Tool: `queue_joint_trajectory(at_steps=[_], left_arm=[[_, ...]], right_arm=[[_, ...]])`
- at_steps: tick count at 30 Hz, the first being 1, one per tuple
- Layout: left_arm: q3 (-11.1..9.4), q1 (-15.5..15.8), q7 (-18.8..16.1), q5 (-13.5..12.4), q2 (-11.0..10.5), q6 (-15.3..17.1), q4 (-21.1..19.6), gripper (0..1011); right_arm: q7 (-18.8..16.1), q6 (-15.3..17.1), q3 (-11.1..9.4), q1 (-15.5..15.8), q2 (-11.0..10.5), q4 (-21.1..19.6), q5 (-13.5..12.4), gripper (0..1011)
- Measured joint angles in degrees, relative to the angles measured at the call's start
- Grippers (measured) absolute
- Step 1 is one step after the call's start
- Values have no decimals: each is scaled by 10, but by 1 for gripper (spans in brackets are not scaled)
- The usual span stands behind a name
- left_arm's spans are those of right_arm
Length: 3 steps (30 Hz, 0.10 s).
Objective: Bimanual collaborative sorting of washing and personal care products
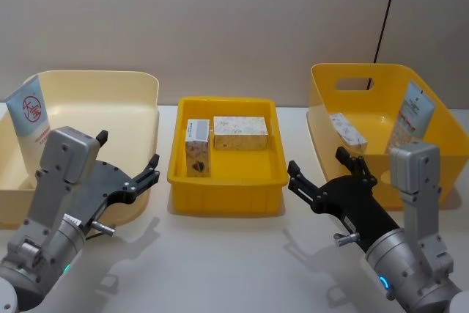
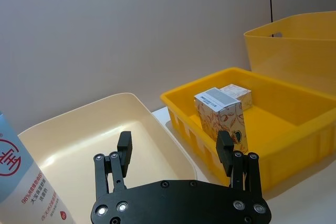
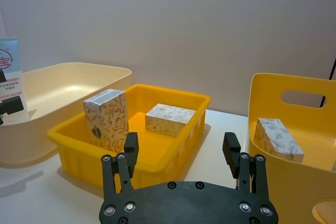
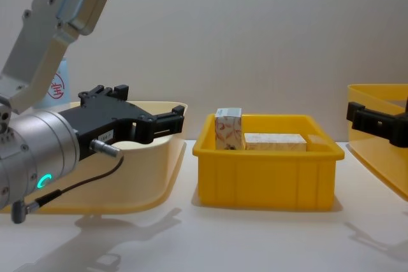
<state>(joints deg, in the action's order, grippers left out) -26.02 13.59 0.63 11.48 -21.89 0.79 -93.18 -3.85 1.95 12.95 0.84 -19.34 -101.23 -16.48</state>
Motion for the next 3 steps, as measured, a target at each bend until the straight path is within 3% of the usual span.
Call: queue_joint_trajectory(at_steps=[3], left_arm=[[0,0,0,0,0,0,0,1002]], right_arm=[[0,0,0,0,0,0,0,1001]])
